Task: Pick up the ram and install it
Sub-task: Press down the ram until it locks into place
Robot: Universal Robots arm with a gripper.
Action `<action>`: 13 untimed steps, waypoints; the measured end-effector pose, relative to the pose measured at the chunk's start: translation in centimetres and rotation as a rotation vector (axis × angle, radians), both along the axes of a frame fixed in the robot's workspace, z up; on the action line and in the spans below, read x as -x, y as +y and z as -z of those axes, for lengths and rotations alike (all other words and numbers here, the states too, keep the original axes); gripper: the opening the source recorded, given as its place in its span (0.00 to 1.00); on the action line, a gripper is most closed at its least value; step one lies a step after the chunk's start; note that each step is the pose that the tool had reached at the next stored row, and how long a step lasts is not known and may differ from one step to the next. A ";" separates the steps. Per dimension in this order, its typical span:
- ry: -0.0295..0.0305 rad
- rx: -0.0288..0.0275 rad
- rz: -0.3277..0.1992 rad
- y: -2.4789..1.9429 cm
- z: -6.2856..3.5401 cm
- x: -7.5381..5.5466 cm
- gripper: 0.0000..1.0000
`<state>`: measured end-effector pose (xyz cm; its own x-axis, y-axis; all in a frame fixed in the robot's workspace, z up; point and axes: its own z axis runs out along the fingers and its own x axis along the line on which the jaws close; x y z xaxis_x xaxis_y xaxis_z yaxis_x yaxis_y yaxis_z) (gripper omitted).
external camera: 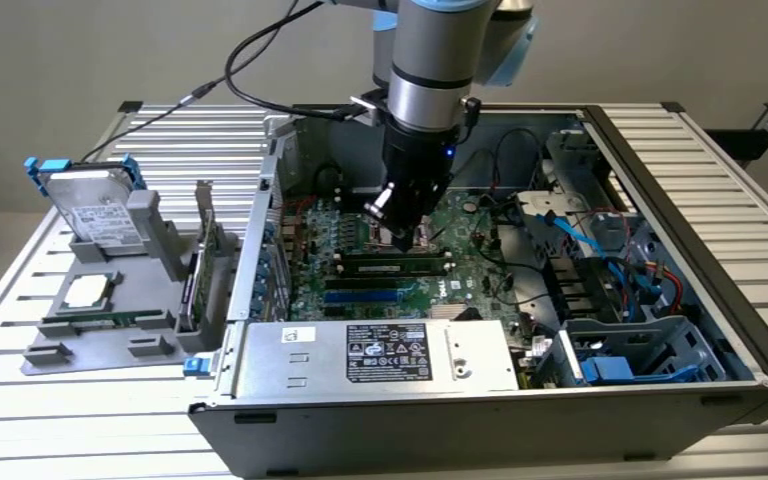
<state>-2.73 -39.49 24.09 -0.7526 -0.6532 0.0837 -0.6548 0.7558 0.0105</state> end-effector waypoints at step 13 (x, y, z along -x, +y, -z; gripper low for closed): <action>-0.0019 0.0034 0.124 0.00 -1.57 0.0 0.10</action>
<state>-2.73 -39.49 25.66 -0.8277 -0.5547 0.0843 -0.5563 0.8310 0.0066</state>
